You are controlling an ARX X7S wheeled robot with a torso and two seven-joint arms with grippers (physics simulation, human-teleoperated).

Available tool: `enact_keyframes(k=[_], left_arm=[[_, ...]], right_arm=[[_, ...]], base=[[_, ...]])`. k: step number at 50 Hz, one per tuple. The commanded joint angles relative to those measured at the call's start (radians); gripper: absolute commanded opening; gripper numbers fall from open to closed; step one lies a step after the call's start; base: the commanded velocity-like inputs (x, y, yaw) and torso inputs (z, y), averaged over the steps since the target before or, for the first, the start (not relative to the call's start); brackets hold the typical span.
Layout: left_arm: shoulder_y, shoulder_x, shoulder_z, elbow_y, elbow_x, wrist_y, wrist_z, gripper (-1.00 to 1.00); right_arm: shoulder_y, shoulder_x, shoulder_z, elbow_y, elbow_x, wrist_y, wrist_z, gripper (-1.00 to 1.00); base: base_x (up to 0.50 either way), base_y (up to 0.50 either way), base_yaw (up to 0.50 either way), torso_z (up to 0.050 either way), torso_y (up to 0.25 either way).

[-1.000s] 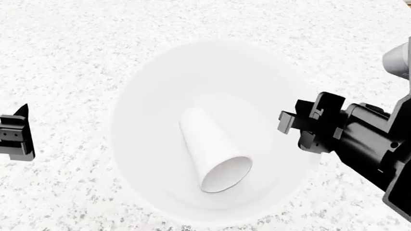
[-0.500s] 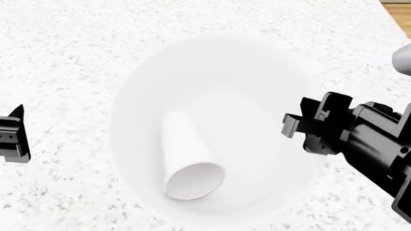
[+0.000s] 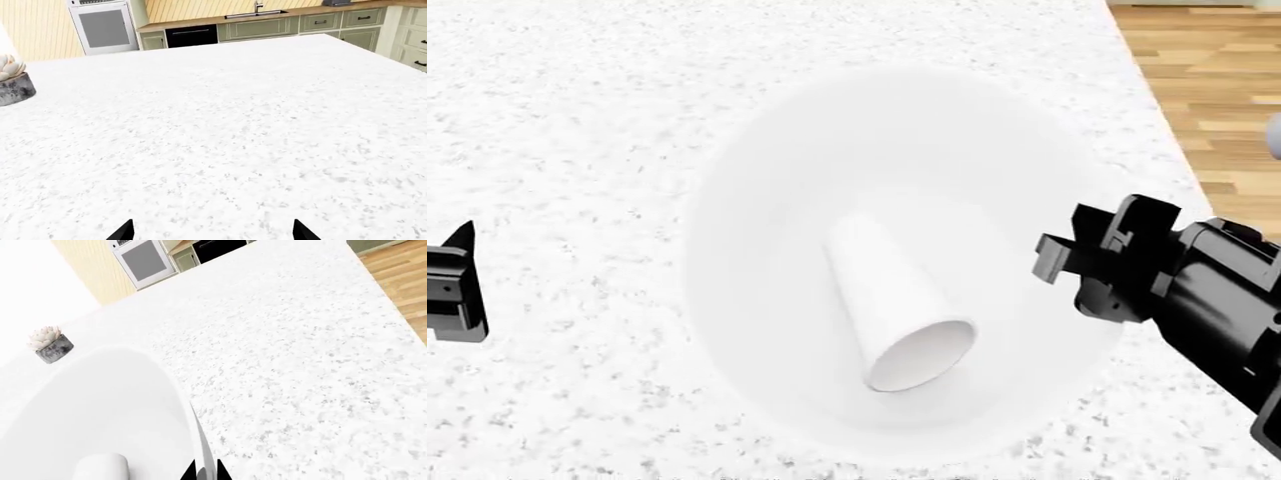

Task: Place the cup inside the bowl on the dining table and move the bowl to any counter.

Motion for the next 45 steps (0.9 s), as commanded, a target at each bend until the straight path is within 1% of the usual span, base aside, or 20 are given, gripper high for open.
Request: enact_keyframes(k=[1, 12, 16, 20, 22, 28, 33, 45], left_arm=[[0.001, -0.001, 0.004, -0.001, -0.002, 0.004, -0.004, 1.0], [0.007, -0.004, 0.004, 0.0, -0.005, 0.01, -0.004, 1.0], [-0.003, 0.006, 0.015, -0.005, 0.0, 0.01, -0.013, 1.0], [0.006, -0.007, 0.004, -0.001, -0.008, 0.011, -0.006, 1.0], [-0.001, 0.005, 0.021, -0.01, 0.004, 0.018, -0.007, 1.0], [-0.01, 0.003, 0.022, -0.013, -0.001, 0.013, -0.008, 1.0], [0.014, 0.004, 0.024, -0.011, 0.008, 0.032, -0.005, 1.0], [0.013, 0.001, 0.027, -0.012, 0.004, 0.033, -0.007, 1.0]], right_arm=[[-0.015, 0.004, 0.014, -0.001, -0.011, -0.016, -0.015, -1.0], [-0.039, 0.007, 0.022, -0.004, -0.021, -0.026, -0.031, -1.0], [-0.036, 0.008, 0.02, -0.002, -0.02, -0.027, -0.032, -1.0], [-0.036, 0.01, 0.021, -0.003, -0.016, -0.029, -0.03, -1.0], [-0.041, 0.012, 0.023, -0.004, -0.013, -0.03, -0.03, -1.0], [-0.045, 0.014, 0.024, -0.006, -0.011, -0.034, -0.031, -1.0], [-0.055, 0.015, 0.027, -0.01, -0.012, -0.038, -0.032, -1.0], [-0.077, 0.016, 0.035, -0.019, -0.021, -0.05, -0.044, -1.0]], base=[[0.01, -0.5, 0.0, 0.0, 0.0], [0.01, -0.5, 0.0, 0.0, 0.0], [0.01, -0.5, 0.0, 0.0, 0.0], [0.01, -0.5, 0.0, 0.0, 0.0], [0.01, -0.5, 0.0, 0.0, 0.0], [0.01, -0.5, 0.0, 0.0, 0.0], [0.01, -0.5, 0.0, 0.0, 0.0], [0.01, -0.5, 0.0, 0.0, 0.001]])
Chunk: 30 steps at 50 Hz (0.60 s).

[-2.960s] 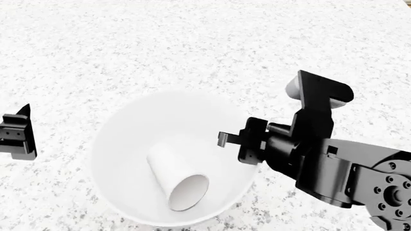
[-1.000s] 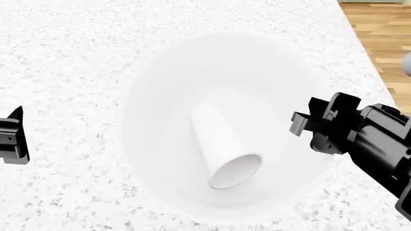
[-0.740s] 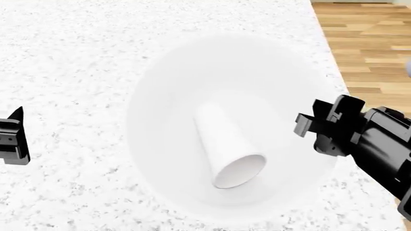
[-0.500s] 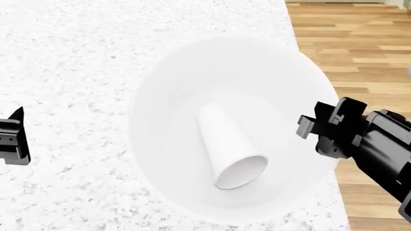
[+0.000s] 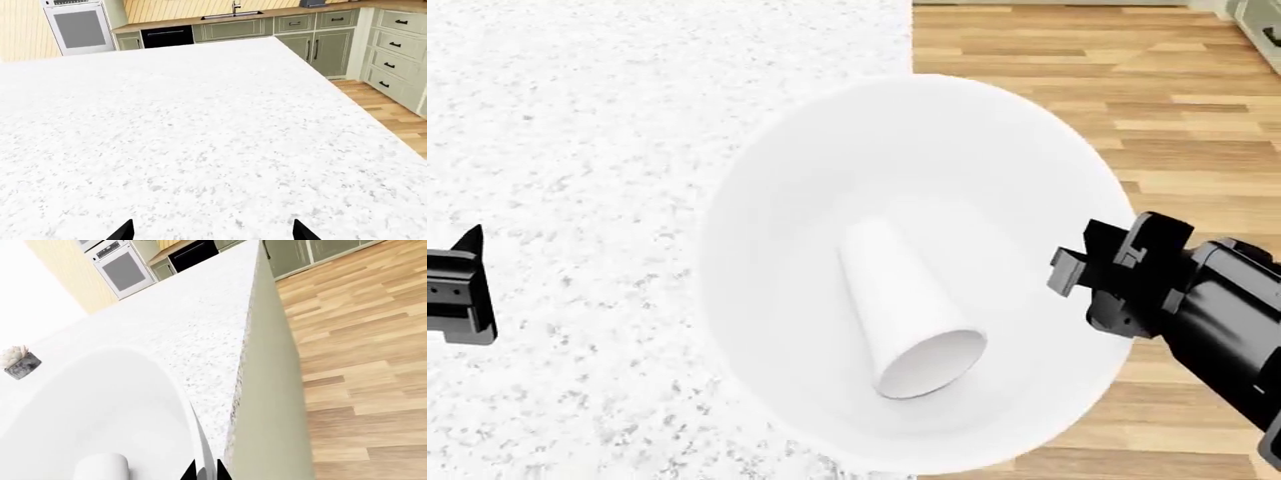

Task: Place the cup inside the bowl on the dining table and move the bowl to any counter.

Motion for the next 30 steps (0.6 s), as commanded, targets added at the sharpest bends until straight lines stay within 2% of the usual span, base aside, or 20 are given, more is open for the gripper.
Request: enact_keyframes(k=[1, 30], left_arm=[[0.006, -0.002, 0.004, -0.003, 0.001, 0.008, 0.001, 1.0], [0.003, -0.005, 0.016, -0.01, 0.001, 0.017, -0.005, 1.0]], right_arm=[[-0.015, 0.0, 0.013, -0.008, -0.008, -0.015, -0.016, -1.0], [-0.037, -0.002, 0.035, -0.021, -0.054, -0.053, -0.06, -1.0]], base=[[0.01, -0.5, 0.0, 0.0, 0.0], [0.02, -0.5, 0.0, 0.0, 0.0]])
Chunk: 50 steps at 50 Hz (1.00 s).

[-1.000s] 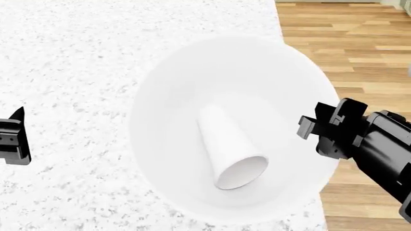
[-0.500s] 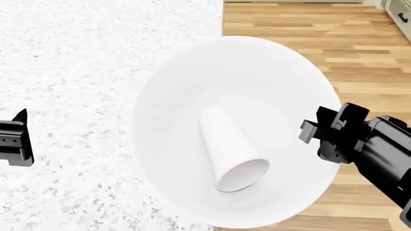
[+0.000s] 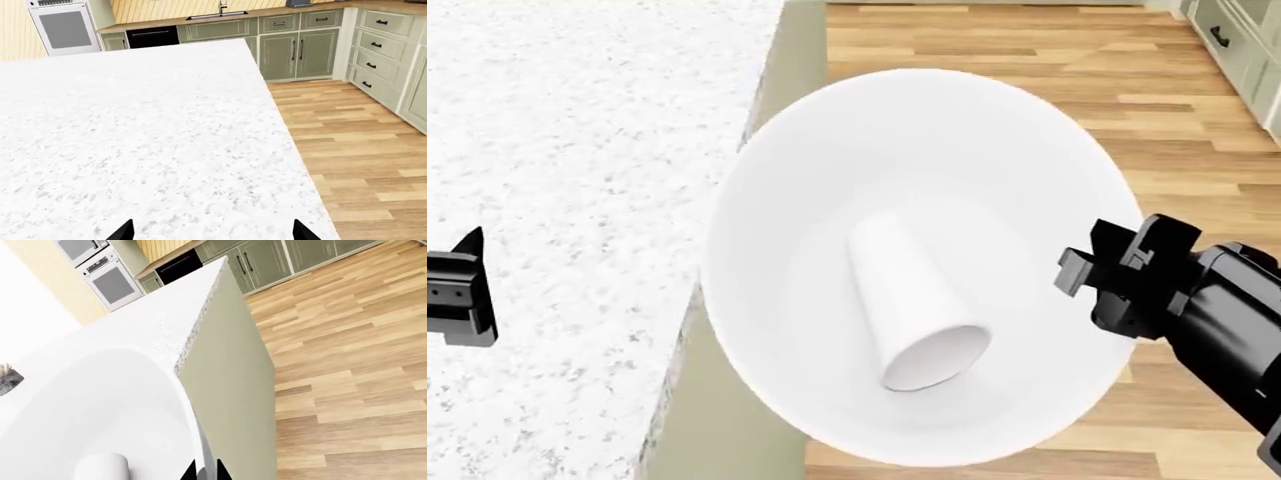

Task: Place the cup inside the bowl on the dining table and move the bowl to any counter.

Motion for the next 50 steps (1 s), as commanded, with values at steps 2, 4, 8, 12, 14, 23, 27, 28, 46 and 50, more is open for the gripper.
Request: enact_keyframes(k=[2, 4, 8, 12, 14, 23, 27, 28, 46, 50], left_arm=[[-0.002, 0.002, 0.009, -0.005, 0.003, 0.006, -0.002, 1.0], [-0.002, 0.003, 0.012, -0.007, 0.005, 0.007, -0.002, 1.0], [-0.005, -0.001, 0.009, -0.005, 0.0, 0.003, -0.005, 1.0], [0.0, -0.006, 0.006, -0.005, -0.002, 0.007, -0.002, 1.0], [-0.004, 0.001, 0.015, -0.01, 0.004, 0.01, -0.003, 1.0], [0.0, -0.01, 0.006, -0.003, -0.007, 0.007, -0.004, 1.0], [0.001, -0.012, 0.006, -0.005, -0.008, 0.008, -0.003, 1.0], [0.001, -0.014, 0.004, -0.004, -0.01, 0.008, -0.002, 1.0], [0.009, -0.022, 0.0, -0.005, -0.017, 0.016, -0.002, 1.0], [0.018, -0.02, 0.002, -0.002, -0.015, 0.021, -0.003, 1.0]], right_arm=[[0.002, 0.004, 0.018, -0.016, -0.041, -0.017, -0.055, -1.0], [-0.004, 0.003, 0.022, -0.014, -0.047, -0.023, -0.057, -1.0], [-0.007, 0.001, 0.025, -0.01, -0.038, -0.03, -0.043, -1.0], [-0.005, -0.001, 0.019, -0.002, -0.025, -0.031, -0.024, -1.0], [-0.005, -0.002, 0.017, -0.001, -0.027, -0.031, -0.024, -1.0], [-0.003, 0.0, 0.01, -0.002, -0.037, -0.031, -0.032, -1.0], [-0.006, -0.001, 0.006, 0.001, -0.045, -0.032, -0.039, -1.0], [-0.006, -0.001, 0.006, 0.001, -0.046, -0.033, -0.04, -1.0], [-0.003, -0.002, -0.005, 0.007, -0.085, -0.04, -0.081, -1.0], [-0.003, -0.001, -0.002, 0.001, -0.08, -0.043, -0.075, -1.0]], base=[[0.39, -0.4, 0.0, 0.0, 0.0], [0.43, -0.35, 0.0, 0.0, 0.0], [0.43, -0.35, 0.0, 0.0, 0.003], [0.37, -0.42, 0.0, 0.0, 0.0], [0.34, -0.45, 0.0, 0.0, 0.005], [0.34, -0.45, 0.0, 0.0, 0.001], [0.34, -0.45, 0.0, 0.0, 0.0], [0.34, -0.45, 0.0, 0.0, 0.0], [0.39, -0.41, 0.0, 0.0, 0.001], [0.43, -0.36, 0.0, 0.0, 0.0]])
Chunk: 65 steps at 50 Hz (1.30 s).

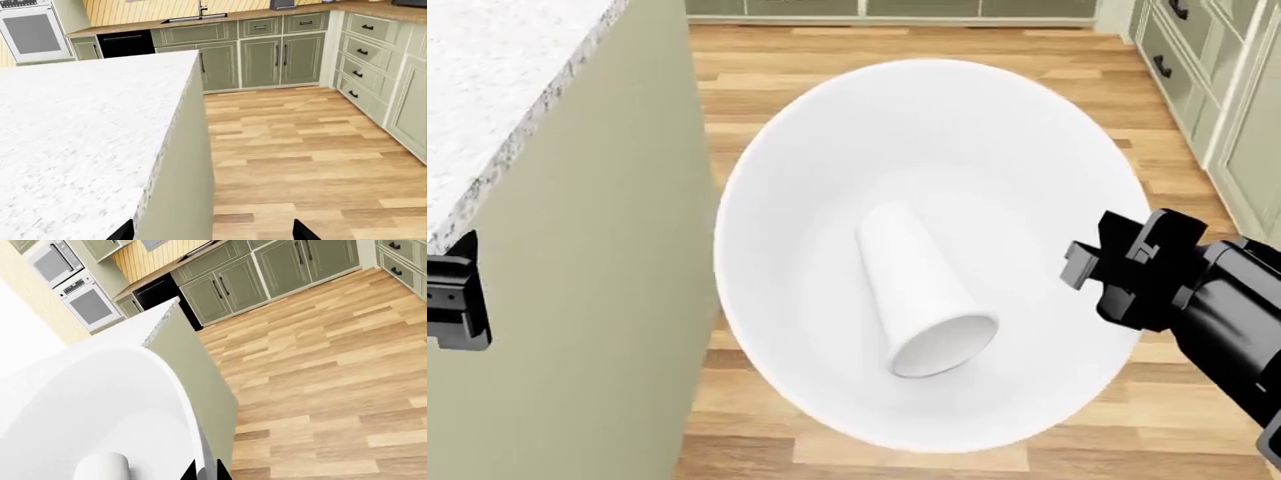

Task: Place the cup inside the bowl on the dining table and move the bowl to any counter.

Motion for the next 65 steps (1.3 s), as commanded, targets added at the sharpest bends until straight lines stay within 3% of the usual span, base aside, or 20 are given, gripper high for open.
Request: enact_keyframes(k=[1, 28, 65], left_arm=[[0.008, 0.007, 0.01, -0.004, 0.008, 0.011, -0.005, 1.0], [0.01, 0.001, 0.016, -0.011, 0.004, 0.02, -0.004, 1.0], [0.023, -0.016, 0.009, -0.009, -0.009, 0.03, -0.004, 1.0]], right_arm=[[0.004, 0.0, 0.009, -0.004, -0.004, -0.013, -0.01, -1.0], [-0.016, -0.007, -0.002, 0.008, -0.04, -0.03, -0.044, -1.0], [-0.014, -0.014, -0.031, 0.02, -0.063, -0.036, -0.059, -1.0]], base=[[0.43, -0.36, 0.0, 0.0, 0.01], [0.48, -0.27, 0.0, 0.0, 0.001], [0.5, -0.13, 0.0, 0.0, 0.001]])
